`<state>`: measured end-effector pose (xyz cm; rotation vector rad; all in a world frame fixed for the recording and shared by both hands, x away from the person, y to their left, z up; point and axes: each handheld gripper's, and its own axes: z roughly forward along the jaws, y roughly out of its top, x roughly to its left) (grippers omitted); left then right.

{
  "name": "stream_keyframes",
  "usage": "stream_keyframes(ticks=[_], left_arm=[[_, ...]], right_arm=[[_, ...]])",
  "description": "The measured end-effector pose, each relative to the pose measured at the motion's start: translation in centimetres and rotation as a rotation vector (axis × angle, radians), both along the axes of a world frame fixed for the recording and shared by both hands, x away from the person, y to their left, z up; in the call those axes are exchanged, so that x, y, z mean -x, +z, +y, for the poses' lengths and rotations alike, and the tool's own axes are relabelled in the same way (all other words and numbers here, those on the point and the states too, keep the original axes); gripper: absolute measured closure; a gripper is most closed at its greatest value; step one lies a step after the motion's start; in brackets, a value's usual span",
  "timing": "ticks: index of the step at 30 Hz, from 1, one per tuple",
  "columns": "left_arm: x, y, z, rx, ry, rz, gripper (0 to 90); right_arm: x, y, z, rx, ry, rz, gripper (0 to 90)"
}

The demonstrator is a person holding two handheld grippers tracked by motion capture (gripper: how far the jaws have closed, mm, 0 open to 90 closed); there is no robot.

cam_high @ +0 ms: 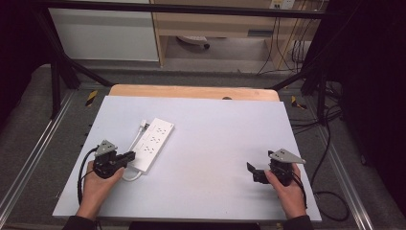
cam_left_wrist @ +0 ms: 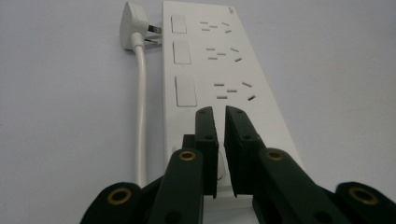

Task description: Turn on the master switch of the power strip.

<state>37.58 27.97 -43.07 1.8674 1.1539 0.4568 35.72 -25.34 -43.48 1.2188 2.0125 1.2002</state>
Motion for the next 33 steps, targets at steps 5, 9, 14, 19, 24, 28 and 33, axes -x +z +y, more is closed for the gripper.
stream_keyframes(ticks=[5, 9, 14, 19, 24, 28, 33], left_arm=[[0.05, 0.15, 0.01, 0.014, -0.004, -0.017, 81.1], [0.06, 0.21, -0.03, 0.025, -0.003, -0.029, 76.7], [0.06, 0.33, 0.04, 0.045, 0.008, -0.051, 67.2], [0.14, 0.49, 0.04, 0.073, 0.012, -0.082, 57.3], [0.15, 0.55, -0.02, 0.082, 0.011, -0.091, 53.0], [0.16, 0.6, -0.11, 0.089, 0.002, -0.094, 50.7], [0.22, 0.72, -0.15, 0.1, -0.006, -0.108, 46.6]], right_arm=[[-0.01, 0.0, 0.0, 0.001, 0.0, 0.0, 3.8], [-0.01, -0.01, 0.03, 0.001, 0.002, 0.001, 3.8], [-0.01, -0.02, 0.04, 0.0, 0.002, 0.003, 3.8], [-0.02, -0.04, 0.05, 0.002, 0.004, 0.002, 3.8], [-0.04, -0.06, 0.03, 0.001, 0.003, 0.003, 3.8], [-0.05, -0.07, 0.04, 0.002, 0.004, 0.003, 3.7], [-0.05, -0.08, 0.04, 0.001, 0.004, 0.004, 3.7]])
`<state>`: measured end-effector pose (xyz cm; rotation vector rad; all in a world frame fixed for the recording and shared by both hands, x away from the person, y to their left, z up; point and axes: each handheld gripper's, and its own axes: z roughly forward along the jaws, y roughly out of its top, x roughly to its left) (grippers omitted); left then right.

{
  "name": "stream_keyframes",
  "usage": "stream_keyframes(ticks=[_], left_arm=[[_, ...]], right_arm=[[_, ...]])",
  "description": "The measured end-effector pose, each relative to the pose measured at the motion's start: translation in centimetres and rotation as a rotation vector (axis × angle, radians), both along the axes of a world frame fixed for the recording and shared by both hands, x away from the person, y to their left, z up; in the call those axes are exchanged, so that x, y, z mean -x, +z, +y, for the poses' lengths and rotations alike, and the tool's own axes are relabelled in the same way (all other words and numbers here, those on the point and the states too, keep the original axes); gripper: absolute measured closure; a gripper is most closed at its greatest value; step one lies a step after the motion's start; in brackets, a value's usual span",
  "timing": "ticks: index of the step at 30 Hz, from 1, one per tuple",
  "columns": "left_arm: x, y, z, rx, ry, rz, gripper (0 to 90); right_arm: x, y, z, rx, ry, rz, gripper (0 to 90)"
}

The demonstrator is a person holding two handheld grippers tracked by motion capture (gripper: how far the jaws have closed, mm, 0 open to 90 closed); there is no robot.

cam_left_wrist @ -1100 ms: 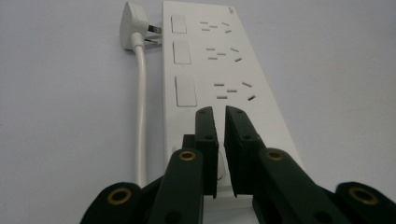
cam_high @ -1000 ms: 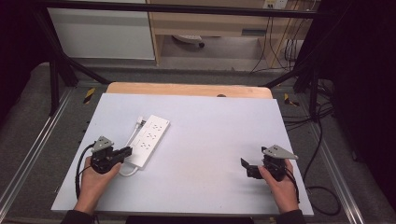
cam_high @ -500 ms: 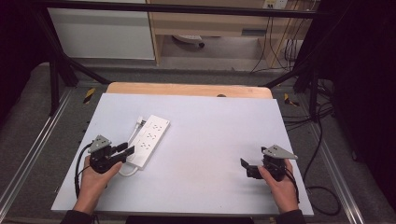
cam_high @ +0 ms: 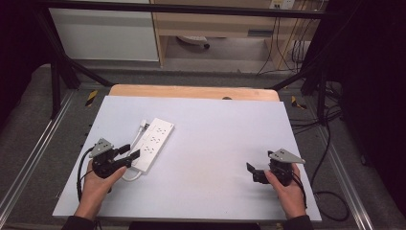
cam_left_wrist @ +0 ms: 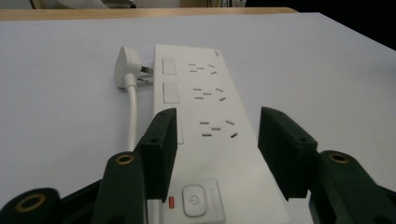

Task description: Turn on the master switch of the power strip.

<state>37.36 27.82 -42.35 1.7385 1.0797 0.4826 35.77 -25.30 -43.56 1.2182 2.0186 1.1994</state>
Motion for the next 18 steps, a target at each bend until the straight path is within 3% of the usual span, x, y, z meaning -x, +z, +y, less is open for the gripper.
stream_keyframes(ticks=[8, 14, 18], left_arm=[[0.02, 0.02, -0.19, 0.008, -0.009, 0.001, 36.9], [-0.1, 0.07, -0.33, 0.026, 0.019, 0.009, 19.2], [-0.01, 0.26, -0.34, 0.039, 0.018, -0.013, 11.9]], right_arm=[[-0.02, -0.04, -0.01, 0.0, 0.0, 0.002, 3.7], [-0.04, -0.06, 0.03, 0.001, 0.0, 0.003, 3.7], [-0.04, -0.05, 0.04, 0.002, 0.0, 0.004, 3.6]])
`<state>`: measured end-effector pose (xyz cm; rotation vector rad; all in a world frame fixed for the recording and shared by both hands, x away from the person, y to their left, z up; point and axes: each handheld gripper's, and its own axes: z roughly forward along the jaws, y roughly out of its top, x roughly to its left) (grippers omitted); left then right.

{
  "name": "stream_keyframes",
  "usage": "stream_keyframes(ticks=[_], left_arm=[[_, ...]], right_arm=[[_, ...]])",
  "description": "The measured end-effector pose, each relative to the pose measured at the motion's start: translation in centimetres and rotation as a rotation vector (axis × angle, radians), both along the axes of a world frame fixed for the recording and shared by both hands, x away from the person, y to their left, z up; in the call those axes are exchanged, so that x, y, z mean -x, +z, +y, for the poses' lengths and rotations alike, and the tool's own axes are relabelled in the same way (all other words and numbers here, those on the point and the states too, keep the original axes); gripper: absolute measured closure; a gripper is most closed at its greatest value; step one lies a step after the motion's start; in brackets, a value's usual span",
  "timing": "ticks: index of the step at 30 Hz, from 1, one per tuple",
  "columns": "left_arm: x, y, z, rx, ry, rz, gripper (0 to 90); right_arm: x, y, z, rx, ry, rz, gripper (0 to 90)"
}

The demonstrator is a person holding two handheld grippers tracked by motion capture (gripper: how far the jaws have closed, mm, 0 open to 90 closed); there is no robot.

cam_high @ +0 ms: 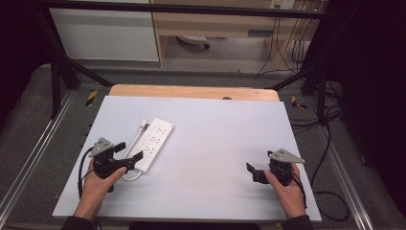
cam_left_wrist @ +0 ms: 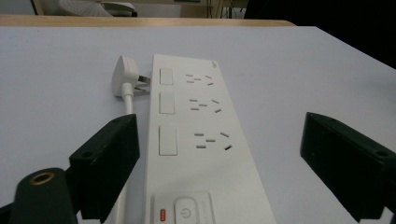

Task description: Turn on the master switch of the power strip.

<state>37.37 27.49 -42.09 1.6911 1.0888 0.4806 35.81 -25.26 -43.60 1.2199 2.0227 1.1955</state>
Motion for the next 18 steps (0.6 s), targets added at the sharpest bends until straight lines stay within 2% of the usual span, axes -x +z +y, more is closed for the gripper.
stream_keyframes(ticks=[18], left_arm=[[1.1, 0.7, 1.1, 0.008, 0.021, -0.026, 11.6]], right_arm=[[0.0, 0.0, 0.0, -0.001, 0.0, -0.004, 3.6]])
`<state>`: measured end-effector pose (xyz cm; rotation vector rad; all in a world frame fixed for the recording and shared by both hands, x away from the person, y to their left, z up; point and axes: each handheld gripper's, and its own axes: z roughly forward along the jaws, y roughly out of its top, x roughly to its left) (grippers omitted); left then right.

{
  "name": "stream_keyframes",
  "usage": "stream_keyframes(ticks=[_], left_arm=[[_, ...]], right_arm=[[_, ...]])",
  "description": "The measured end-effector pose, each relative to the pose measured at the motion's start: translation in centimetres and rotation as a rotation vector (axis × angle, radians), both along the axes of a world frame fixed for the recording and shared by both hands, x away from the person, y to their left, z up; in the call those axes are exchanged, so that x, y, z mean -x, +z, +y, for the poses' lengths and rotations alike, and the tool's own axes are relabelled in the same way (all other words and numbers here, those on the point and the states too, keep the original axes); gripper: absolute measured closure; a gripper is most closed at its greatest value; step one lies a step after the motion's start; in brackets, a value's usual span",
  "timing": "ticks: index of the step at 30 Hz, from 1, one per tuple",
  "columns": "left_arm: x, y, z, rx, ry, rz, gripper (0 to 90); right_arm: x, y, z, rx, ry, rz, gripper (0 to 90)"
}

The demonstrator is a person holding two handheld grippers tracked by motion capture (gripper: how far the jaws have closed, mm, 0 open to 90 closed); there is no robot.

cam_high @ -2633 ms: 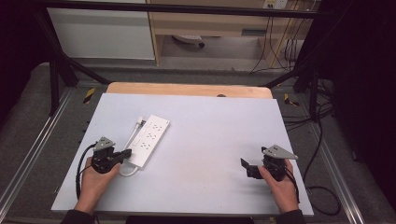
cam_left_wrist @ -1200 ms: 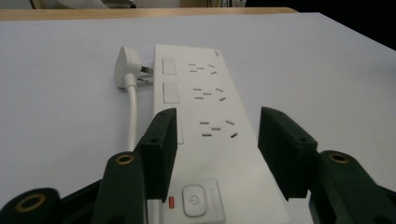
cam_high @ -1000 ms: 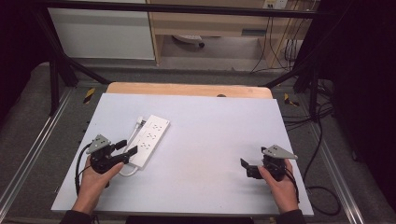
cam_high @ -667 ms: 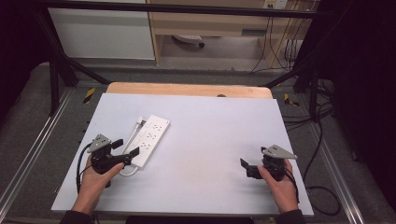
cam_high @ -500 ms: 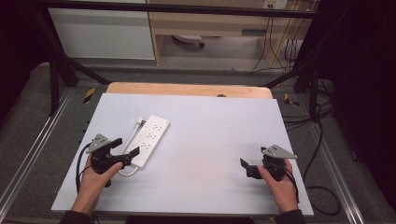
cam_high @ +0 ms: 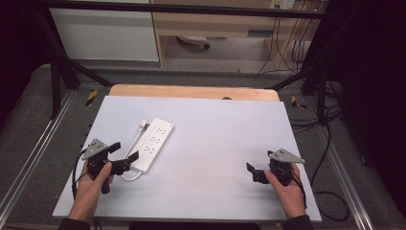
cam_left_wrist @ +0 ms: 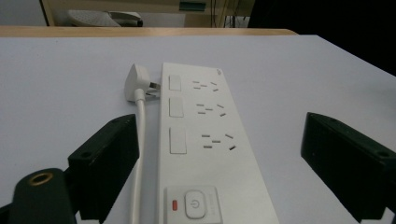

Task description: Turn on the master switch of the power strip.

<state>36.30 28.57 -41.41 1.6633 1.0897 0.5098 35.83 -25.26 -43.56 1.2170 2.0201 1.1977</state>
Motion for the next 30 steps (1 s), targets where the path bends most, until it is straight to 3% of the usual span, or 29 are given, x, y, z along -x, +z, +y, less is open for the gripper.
stream_keyframes(ticks=[6, 30], left_arm=[[0.7, 0.5, 0.8, 0.027, 0.018, -0.01, 9.4], [2.6, 0.6, 4.0, 0.012, 0.065, -0.027, 7.9]], right_arm=[[0.0, 0.0, -0.1, 0.001, -0.001, -0.004, 3.5], [0.0, 0.1, -0.2, -0.004, -0.007, -0.006, 3.3]])
